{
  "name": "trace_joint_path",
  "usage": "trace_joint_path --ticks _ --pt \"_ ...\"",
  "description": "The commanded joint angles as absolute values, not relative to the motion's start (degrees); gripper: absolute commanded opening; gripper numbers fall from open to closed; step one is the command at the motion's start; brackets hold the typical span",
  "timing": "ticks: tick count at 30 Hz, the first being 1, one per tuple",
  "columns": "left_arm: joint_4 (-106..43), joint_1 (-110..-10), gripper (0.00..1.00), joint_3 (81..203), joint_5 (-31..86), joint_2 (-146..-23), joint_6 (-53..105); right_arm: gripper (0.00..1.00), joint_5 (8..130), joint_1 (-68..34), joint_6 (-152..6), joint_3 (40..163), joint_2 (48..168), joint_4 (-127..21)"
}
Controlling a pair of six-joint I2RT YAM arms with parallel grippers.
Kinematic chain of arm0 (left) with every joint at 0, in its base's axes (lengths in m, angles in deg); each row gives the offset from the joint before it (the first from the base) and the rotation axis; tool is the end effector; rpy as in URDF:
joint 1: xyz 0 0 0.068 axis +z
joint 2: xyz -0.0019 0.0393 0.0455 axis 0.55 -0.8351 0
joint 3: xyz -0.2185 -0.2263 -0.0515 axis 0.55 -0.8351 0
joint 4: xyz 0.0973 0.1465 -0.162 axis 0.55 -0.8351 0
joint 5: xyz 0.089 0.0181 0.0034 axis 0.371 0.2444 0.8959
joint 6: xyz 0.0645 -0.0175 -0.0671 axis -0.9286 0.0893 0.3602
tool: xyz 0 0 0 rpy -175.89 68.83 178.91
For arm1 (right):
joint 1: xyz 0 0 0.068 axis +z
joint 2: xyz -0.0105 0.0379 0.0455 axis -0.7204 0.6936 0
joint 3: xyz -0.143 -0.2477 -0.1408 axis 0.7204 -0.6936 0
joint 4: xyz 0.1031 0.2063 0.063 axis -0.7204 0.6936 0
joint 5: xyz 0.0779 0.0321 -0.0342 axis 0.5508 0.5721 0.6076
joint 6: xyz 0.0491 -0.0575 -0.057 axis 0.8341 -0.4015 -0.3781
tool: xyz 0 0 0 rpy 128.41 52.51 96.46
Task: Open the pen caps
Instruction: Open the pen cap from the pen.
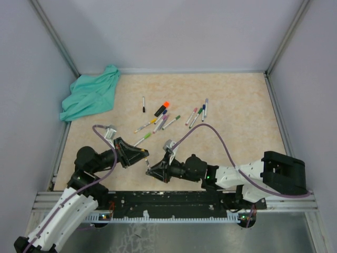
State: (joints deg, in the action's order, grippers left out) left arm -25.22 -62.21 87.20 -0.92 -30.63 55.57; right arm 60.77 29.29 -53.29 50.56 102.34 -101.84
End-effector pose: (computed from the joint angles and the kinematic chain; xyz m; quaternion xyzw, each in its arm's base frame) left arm 0.0595 -0.0912 0.2838 0.1633 0.6623 -0.5750 0.4518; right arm 0.0735 0.2774 0.2738 -0.2933 0.6603 0.5344 0.4387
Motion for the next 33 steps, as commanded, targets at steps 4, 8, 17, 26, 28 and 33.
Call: trace_joint_path --ticks 4,8,17,26,28,33 --pt "-22.7 -62.4 0.0 86.6 -2.7 -29.7 56.4 0.13 61.4 29.7 -53.9 52.8 102.8 -105.9" --pt "-21.4 -62.4 0.0 85.8 -2.4 -29.7 57.4 0.3 61.6 29.7 -54.9 54.6 102.4 -105.1" --pt "-20.8 -62.4 0.0 85.2 -0.8 -28.8 57.9 0.32 63.7 29.7 -55.5 59.0 105.8 -104.2" --pt "-22.1 -62.4 0.0 85.1 5.0 -25.9 56.9 0.0 63.6 29.7 -52.7 56.1 106.5 -107.3" --pt "-23.5 -62.4 0.0 86.0 9.5 -25.7 56.6 0.0 63.7 29.7 -51.3 54.8 107.3 -109.3" --pt "-23.3 -62.4 0.0 91.5 19.7 -29.8 53.3 0.0 64.1 29.9 -47.5 51.0 111.2 -118.0"
